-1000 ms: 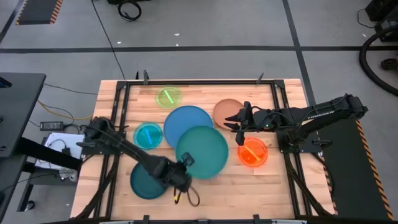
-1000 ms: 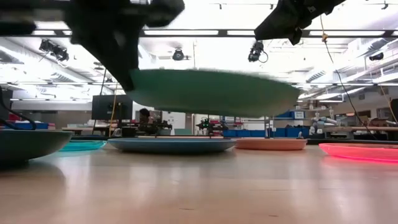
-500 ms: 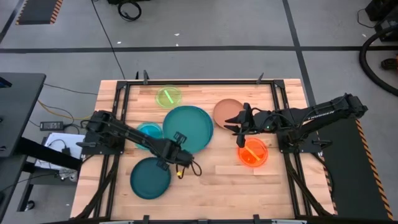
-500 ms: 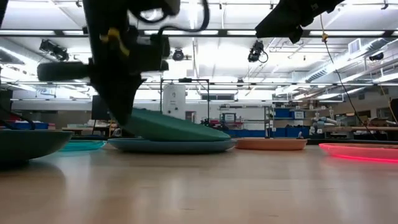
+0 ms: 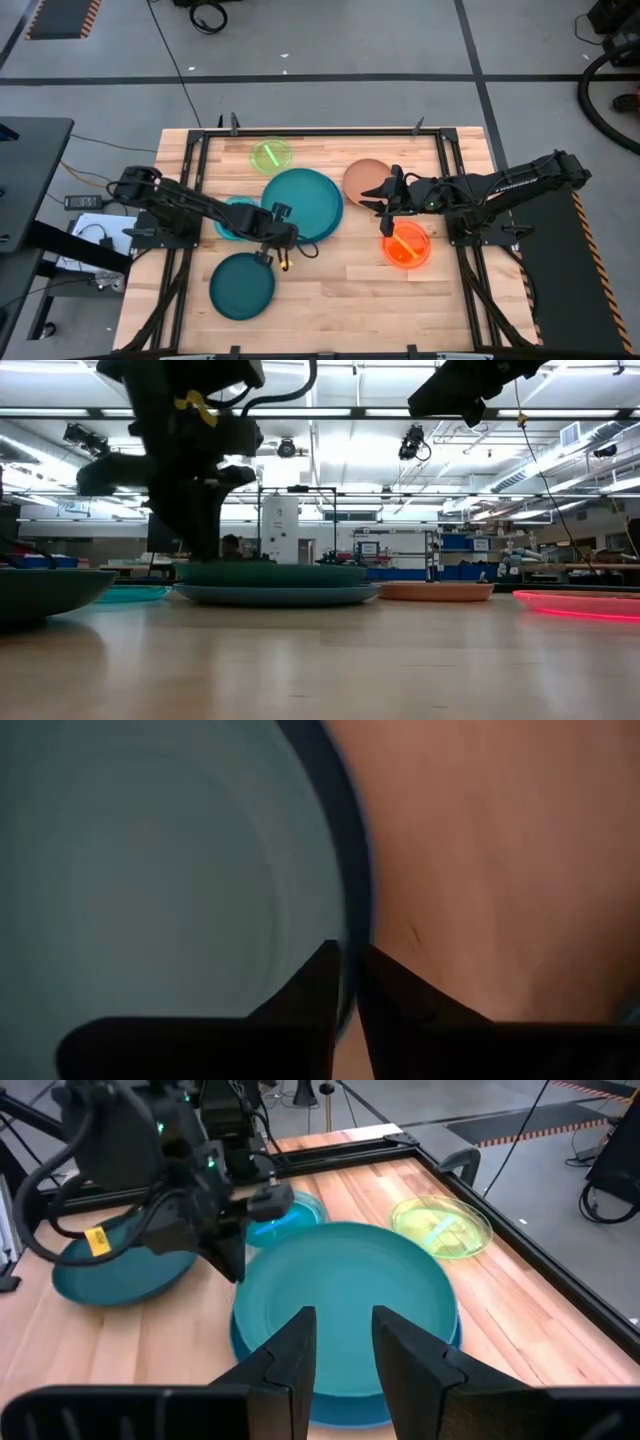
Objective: Stack plastic plates
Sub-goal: Stack the green plate on top of the blue plate, then stack the dark green plate on top of the green plate
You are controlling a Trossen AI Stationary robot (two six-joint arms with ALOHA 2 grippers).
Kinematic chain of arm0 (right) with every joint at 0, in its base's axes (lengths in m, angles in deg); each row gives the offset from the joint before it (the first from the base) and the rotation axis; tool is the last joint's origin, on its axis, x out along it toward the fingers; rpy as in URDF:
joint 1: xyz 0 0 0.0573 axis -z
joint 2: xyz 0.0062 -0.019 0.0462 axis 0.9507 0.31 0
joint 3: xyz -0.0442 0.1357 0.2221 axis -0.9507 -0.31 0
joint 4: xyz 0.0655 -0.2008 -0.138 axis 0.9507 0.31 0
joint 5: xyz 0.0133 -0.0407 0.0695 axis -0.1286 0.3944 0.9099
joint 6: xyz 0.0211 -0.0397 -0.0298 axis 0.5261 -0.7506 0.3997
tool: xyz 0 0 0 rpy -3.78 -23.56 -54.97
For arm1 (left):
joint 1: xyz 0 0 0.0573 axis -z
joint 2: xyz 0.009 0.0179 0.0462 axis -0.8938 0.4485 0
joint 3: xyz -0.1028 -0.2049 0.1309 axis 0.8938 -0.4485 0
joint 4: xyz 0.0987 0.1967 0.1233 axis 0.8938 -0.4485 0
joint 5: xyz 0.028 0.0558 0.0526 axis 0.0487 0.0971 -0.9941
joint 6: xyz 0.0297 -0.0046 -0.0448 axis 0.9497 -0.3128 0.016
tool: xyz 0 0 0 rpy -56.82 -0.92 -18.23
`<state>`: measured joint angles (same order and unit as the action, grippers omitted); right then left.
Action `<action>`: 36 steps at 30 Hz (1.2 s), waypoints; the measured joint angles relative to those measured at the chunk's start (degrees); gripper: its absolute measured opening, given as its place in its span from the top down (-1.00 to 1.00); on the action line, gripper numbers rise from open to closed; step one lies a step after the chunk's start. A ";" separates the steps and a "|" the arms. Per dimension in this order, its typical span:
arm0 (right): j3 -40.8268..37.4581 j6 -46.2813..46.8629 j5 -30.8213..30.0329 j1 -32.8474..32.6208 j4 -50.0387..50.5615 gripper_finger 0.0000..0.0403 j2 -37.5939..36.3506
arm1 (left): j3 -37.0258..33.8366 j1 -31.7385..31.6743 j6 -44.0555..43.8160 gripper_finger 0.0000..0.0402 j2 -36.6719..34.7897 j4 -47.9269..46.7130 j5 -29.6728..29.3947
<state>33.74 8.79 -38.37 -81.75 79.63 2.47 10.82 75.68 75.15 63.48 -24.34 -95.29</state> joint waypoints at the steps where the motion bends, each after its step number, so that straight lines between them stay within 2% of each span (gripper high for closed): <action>1: 0.00 0.00 0.02 0.02 -0.03 0.45 0.00 | -0.44 0.03 -0.23 0.78 0.22 1.12 0.06; 6: 0.00 -0.04 0.02 0.02 -0.02 0.45 0.00 | -0.66 0.46 -3.43 0.65 -0.37 0.59 -0.10; 12: 0.00 -0.07 0.02 0.00 -0.02 0.45 0.00 | 2.95 1.47 -7.66 0.33 -3.38 -3.87 -0.20; 16: 0.00 -0.02 0.02 0.00 -0.06 0.45 0.00 | 6.99 2.90 -18.08 0.20 -4.71 -10.14 2.70; 20: 0.02 -0.14 0.02 0.01 -0.02 0.45 0.20 | 8.13 7.88 -28.87 0.20 -4.04 -11.57 7.74; 25: 0.04 -0.57 0.00 0.51 0.01 0.45 0.87 | 8.11 14.66 -32.38 0.27 -2.28 -12.60 8.61; 28: 0.05 -1.00 0.00 0.83 -0.33 0.45 1.33 | 8.48 16.69 -38.09 0.28 -2.23 -12.72 12.31; 31: 0.05 -2.37 -0.01 1.36 -1.15 0.45 1.65 | 9.71 18.68 -42.52 0.28 -1.59 -12.51 12.76; 36: 0.04 -5.51 -1.33 3.41 -5.29 0.45 1.73 | 13.82 22.19 -46.78 0.28 3.75 -12.79 12.03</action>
<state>33.78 3.28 -39.70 -78.34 74.34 4.20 24.64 97.87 28.37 67.23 -37.13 -83.26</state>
